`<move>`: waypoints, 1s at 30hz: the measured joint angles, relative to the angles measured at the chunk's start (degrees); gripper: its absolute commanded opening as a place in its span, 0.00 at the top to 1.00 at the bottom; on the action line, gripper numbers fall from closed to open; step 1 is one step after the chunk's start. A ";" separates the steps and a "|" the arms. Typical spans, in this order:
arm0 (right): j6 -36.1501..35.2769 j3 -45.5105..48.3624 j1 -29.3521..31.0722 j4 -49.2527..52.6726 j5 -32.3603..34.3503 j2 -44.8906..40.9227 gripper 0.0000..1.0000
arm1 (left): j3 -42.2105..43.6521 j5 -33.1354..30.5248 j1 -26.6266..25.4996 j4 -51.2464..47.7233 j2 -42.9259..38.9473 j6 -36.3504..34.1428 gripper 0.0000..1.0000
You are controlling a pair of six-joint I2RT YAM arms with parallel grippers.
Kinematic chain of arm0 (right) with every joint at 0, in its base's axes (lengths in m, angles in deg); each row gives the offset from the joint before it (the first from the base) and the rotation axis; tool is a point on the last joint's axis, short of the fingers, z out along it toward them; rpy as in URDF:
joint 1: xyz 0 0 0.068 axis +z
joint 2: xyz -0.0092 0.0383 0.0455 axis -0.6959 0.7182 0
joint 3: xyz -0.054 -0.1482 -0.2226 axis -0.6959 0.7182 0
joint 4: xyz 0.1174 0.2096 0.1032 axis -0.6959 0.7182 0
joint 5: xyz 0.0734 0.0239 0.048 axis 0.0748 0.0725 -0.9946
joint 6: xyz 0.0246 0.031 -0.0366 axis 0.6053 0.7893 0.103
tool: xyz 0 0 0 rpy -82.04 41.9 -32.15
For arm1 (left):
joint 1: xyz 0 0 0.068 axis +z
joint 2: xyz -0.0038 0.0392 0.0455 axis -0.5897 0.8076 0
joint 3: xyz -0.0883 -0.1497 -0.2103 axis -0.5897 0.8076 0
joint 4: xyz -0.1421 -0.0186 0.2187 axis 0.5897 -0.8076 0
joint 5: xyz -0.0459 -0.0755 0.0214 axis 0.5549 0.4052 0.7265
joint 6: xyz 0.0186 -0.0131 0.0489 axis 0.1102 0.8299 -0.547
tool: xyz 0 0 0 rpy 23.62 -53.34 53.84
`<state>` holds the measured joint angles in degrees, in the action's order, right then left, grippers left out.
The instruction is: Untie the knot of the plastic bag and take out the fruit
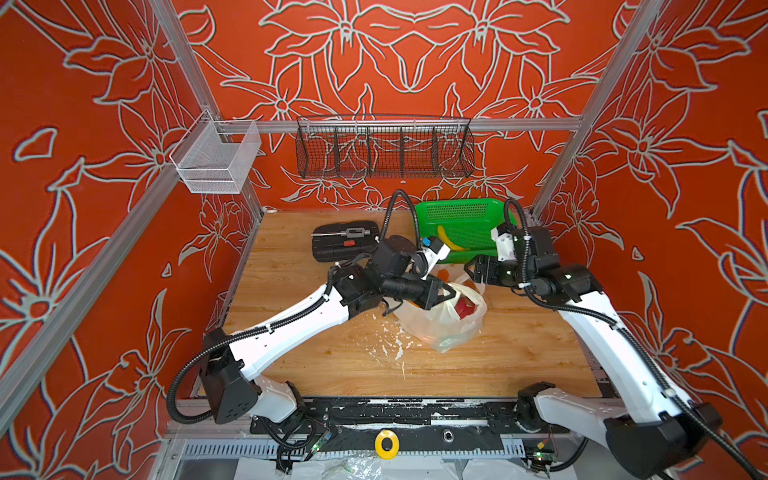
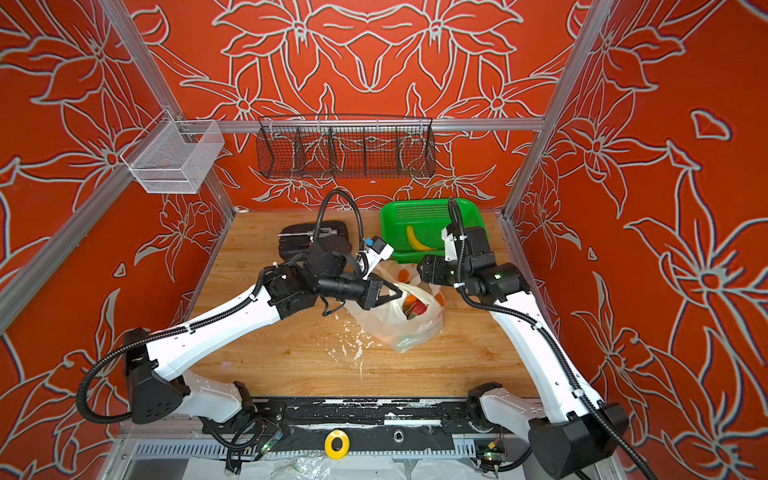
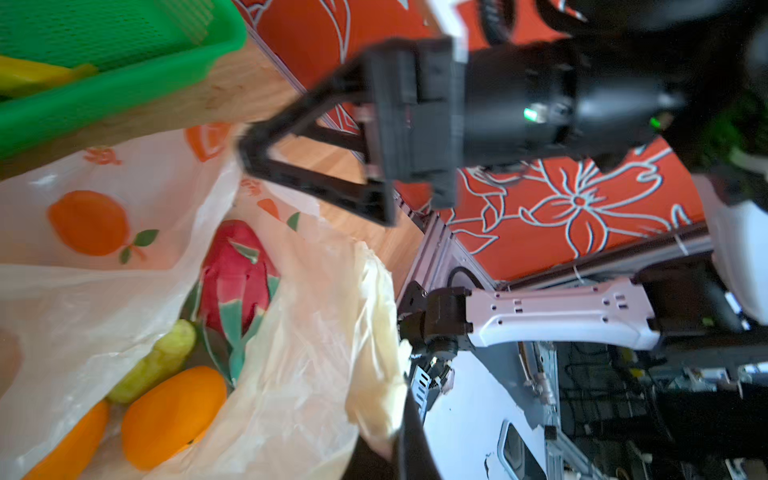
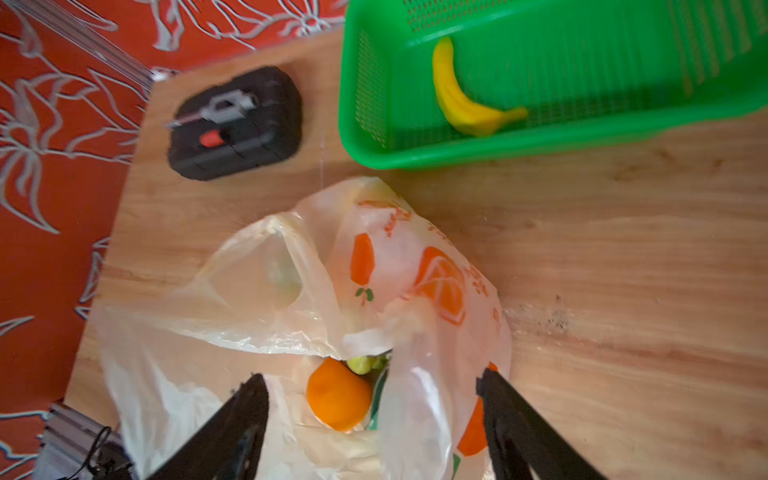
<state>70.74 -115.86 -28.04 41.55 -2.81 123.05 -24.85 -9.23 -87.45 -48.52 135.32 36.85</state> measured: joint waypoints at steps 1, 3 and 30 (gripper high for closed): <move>0.33 0.90 -0.52 0.11 -0.02 0.20 0.18 | 0.15 -0.96 -1.86 0.09 0.17 -0.81 1.00; 0.59 2.08 -1.73 0.15 -0.15 0.22 0.19 | 0.57 -1.95 -4.55 0.48 0.94 -1.70 1.00; 0.66 6.64 -4.85 -2.93 -4.94 -1.27 0.21 | 17.18 -19.76 -20.87 7.34 10.32 -10.45 0.17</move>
<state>71.40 -109.21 -32.89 38.62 -7.75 121.78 -7.67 -28.99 -108.32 -41.18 145.63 26.40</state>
